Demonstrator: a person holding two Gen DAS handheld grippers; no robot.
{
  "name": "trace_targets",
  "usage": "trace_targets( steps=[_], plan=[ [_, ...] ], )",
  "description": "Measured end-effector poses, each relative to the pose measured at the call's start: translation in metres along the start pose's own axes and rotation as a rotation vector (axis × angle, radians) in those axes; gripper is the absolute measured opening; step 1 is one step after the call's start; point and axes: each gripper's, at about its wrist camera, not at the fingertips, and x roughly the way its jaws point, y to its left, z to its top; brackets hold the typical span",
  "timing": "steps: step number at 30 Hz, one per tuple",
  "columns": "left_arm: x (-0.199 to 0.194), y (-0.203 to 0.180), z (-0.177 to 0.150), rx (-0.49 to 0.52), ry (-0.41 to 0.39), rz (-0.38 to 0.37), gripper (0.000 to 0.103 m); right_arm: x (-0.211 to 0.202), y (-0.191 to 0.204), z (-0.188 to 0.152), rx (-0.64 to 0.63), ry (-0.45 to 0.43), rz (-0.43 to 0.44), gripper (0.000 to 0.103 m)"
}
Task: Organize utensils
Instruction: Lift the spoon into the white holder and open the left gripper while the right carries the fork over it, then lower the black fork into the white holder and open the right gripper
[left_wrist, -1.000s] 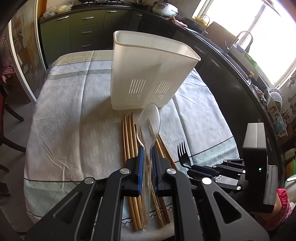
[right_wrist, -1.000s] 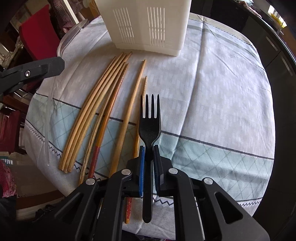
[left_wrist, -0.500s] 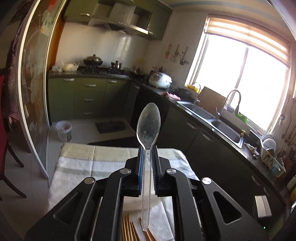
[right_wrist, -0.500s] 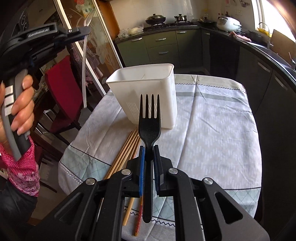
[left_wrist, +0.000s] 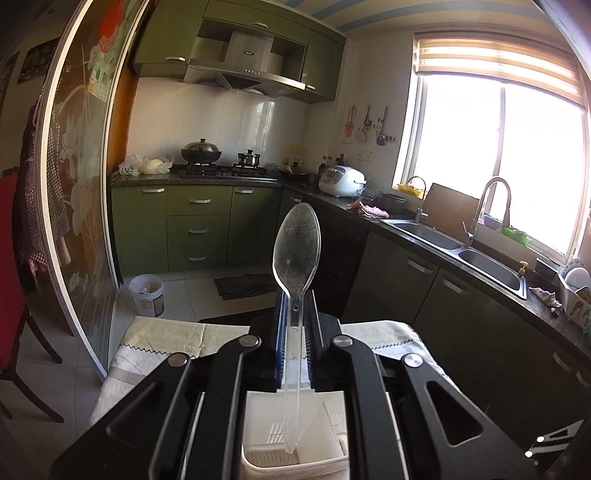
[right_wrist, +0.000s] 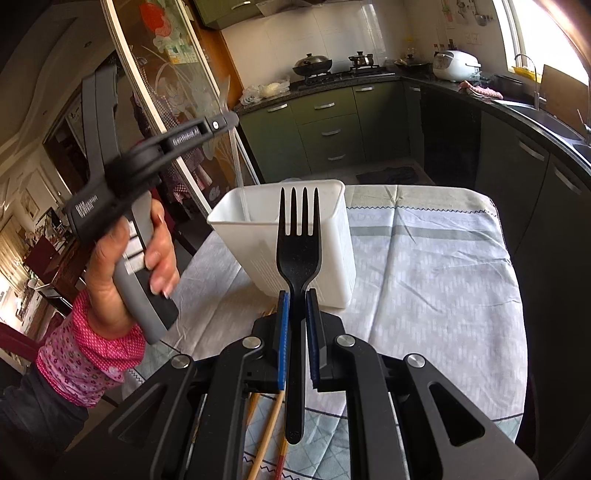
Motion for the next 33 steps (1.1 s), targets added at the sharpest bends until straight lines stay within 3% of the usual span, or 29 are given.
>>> trace_targets(
  steps=[6, 16, 19, 24, 28, 33],
  plan=[
    [0.005, 0.004, -0.022, 0.017, 0.077, -0.014, 0.014, -0.007, 0.011, 0.047, 0.001, -0.150, -0.013, 0.010],
    [-0.046, 0.029, -0.022, -0.009, 0.045, -0.014, 0.021, 0.016, 0.029, 0.113, -0.046, -0.392, -0.150, 0.010],
    [-0.057, 0.034, -0.024, -0.005, 0.052, -0.012, 0.024, 0.040, 0.024, 0.113, -0.058, -0.390, -0.190, 0.010],
    [-0.067, 0.038, -0.029, 0.005, 0.076, -0.010, 0.026, 0.072, 0.010, 0.091, -0.046, -0.324, -0.186, 0.010],
    [-0.065, 0.039, -0.033, -0.003, 0.112, -0.013, 0.027, 0.079, 0.007, 0.070, -0.060, -0.305, -0.195, 0.010],
    [-0.058, 0.038, -0.042, -0.012, 0.192, -0.011, 0.027, 0.072, 0.004, 0.053, -0.069, -0.298, -0.196, 0.018]
  ],
)
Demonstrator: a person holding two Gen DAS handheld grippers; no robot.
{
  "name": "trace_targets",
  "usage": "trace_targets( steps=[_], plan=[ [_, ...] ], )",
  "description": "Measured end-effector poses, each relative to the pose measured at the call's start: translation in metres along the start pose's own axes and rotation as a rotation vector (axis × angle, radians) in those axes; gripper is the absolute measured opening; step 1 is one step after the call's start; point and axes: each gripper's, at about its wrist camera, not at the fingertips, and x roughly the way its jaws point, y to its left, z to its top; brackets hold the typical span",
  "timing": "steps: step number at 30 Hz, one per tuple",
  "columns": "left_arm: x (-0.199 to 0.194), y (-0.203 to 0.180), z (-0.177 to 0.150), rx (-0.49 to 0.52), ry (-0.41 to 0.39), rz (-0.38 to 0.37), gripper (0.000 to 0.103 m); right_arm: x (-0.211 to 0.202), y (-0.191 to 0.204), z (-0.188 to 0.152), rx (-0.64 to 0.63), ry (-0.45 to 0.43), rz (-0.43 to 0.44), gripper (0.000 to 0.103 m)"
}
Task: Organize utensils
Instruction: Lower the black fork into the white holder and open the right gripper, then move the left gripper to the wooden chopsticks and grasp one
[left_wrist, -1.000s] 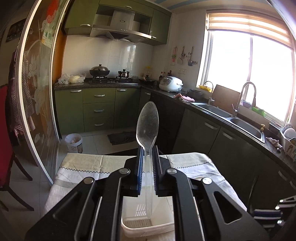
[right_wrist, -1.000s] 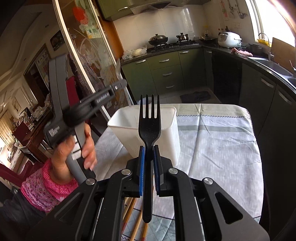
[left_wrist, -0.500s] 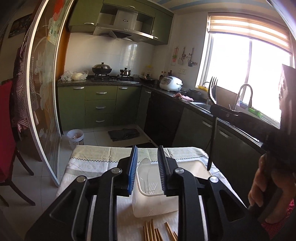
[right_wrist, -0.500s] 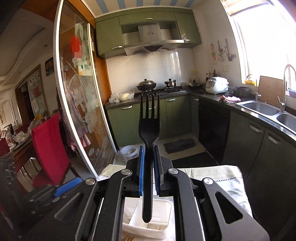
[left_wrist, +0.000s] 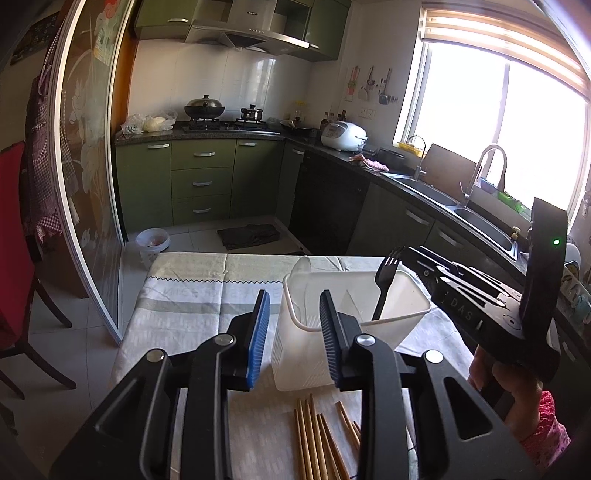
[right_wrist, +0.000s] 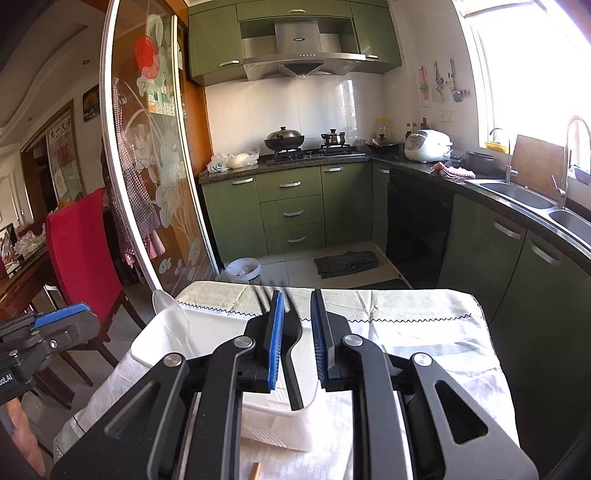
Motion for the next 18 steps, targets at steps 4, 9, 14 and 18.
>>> trace_targets(
  steps=[4, 9, 14, 18],
  plan=[
    [0.007, -0.005, -0.012, 0.006, 0.108, 0.007, 0.027, -0.033, -0.007, -0.006, 0.035, -0.030, 0.037, 0.019],
    [0.023, -0.009, -0.041, 0.015, 0.303, 0.017, 0.032, -0.081, -0.025, -0.027, 0.087, -0.057, 0.074, 0.025],
    [0.052, -0.008, -0.079, 0.040, 0.523, 0.043, 0.032, -0.109, -0.048, -0.055, 0.133, -0.040, 0.065, 0.032],
    [0.071, -0.008, -0.097, 0.059, 0.618, 0.076, 0.024, -0.117, -0.065, -0.070, 0.171, -0.003, 0.070, 0.032]
  ],
)
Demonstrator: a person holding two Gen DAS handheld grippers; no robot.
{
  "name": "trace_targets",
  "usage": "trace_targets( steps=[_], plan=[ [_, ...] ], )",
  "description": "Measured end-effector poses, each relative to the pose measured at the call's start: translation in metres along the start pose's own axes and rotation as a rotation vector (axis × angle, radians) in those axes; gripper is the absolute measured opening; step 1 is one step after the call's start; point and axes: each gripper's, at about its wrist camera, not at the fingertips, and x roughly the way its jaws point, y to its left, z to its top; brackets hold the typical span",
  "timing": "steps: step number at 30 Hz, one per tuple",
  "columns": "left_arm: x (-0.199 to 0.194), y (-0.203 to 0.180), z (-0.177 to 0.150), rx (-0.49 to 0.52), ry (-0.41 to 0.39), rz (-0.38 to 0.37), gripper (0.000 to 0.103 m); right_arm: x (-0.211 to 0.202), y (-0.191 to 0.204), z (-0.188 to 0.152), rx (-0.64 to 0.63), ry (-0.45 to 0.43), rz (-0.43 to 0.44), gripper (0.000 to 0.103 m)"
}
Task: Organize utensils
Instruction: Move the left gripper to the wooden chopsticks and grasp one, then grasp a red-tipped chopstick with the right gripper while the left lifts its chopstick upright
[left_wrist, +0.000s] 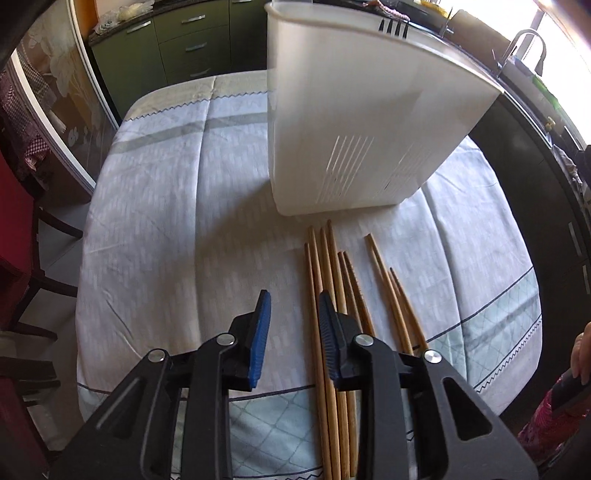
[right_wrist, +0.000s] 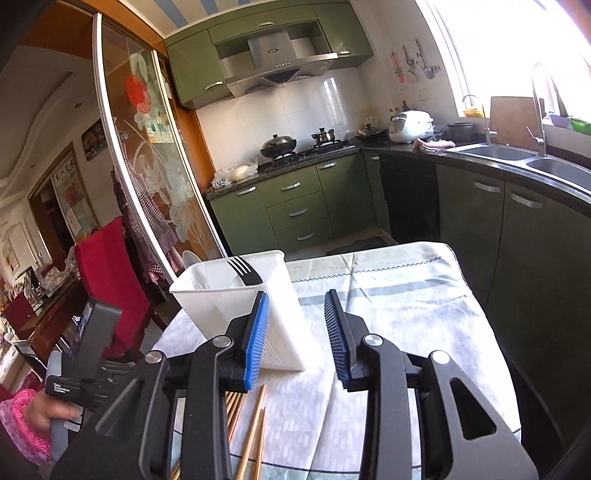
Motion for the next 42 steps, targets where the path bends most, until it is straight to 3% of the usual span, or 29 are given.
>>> trace_targets(
  steps=[6, 21, 23, 31, 34, 42],
  plan=[
    [0.022, -0.001, -0.007, 0.002, 0.103, -0.022, 0.020, -0.005, -0.015, -0.009, 0.026, 0.027, 0.005, 0.032],
    [0.040, -0.024, -0.006, 0.075, 0.130, 0.044, 0.019, 0.006, -0.008, -0.011, 0.018, 0.084, 0.008, 0.037],
    [0.041, -0.029, -0.006, 0.081, 0.127, 0.045, 0.007, 0.011, -0.001, -0.013, -0.003, 0.126, -0.007, 0.037],
    [0.024, -0.006, -0.010, 0.041, 0.085, 0.016, 0.005, 0.074, 0.043, -0.060, -0.185, 0.557, 0.039, 0.042],
    [0.010, 0.006, -0.011, 0.033, 0.032, 0.038, 0.005, 0.096, 0.054, -0.085, -0.249, 0.688, 0.035, 0.033],
    [-0.018, 0.020, -0.017, 0.032, -0.063, 0.030, 0.006, 0.118, 0.072, -0.112, -0.325, 0.762, -0.012, 0.020]
  ],
)
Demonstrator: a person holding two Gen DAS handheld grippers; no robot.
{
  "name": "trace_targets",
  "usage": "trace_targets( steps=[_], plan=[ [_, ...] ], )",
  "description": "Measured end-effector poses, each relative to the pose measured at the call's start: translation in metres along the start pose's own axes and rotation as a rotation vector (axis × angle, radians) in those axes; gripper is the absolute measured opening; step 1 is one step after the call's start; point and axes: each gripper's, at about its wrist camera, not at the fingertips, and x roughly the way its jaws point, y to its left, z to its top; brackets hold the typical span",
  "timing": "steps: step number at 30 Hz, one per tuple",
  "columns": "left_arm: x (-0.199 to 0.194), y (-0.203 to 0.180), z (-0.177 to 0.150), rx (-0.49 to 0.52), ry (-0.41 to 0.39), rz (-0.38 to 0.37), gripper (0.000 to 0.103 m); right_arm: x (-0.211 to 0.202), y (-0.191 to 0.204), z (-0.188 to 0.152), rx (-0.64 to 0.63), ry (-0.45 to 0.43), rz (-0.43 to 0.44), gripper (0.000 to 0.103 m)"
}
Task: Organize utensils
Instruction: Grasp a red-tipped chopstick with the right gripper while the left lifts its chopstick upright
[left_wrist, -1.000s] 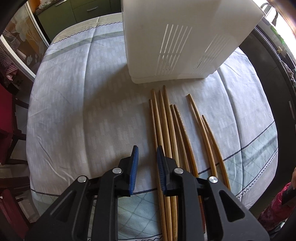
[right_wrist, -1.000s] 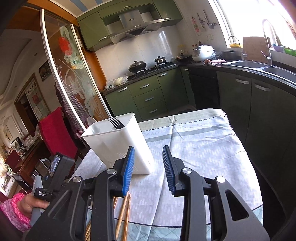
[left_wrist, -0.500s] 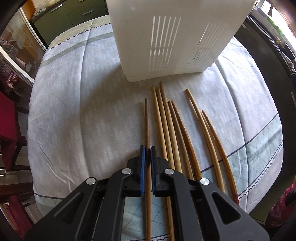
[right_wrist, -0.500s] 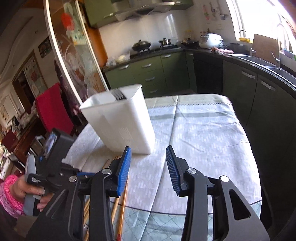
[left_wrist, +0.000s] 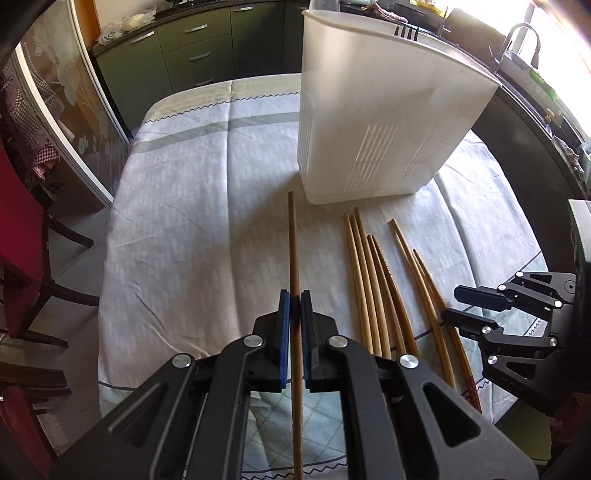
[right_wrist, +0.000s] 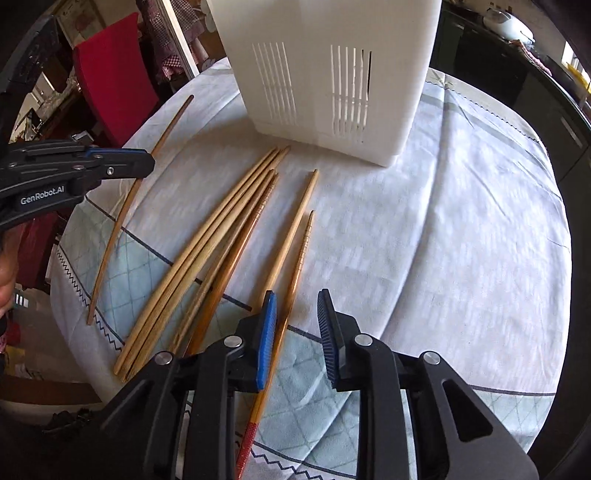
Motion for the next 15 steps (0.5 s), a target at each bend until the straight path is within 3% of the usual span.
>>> trace_targets(
  steps=[4, 11, 15],
  plan=[
    [-0.010, 0.001, -0.005, 0.001, -0.032, -0.006, 0.006, 0.006, 0.007, 0.001, -0.021, 0.021, -0.057, 0.016],
    [-0.021, -0.003, -0.012, 0.009, -0.060, -0.023, 0.006, 0.015, 0.022, 0.013, -0.019, 0.029, -0.083, 0.016],
    [-0.025, -0.004, -0.015, 0.015, -0.069, -0.027, 0.006, 0.012, 0.020, 0.018, -0.023, 0.029, -0.070, 0.007]
  ],
)
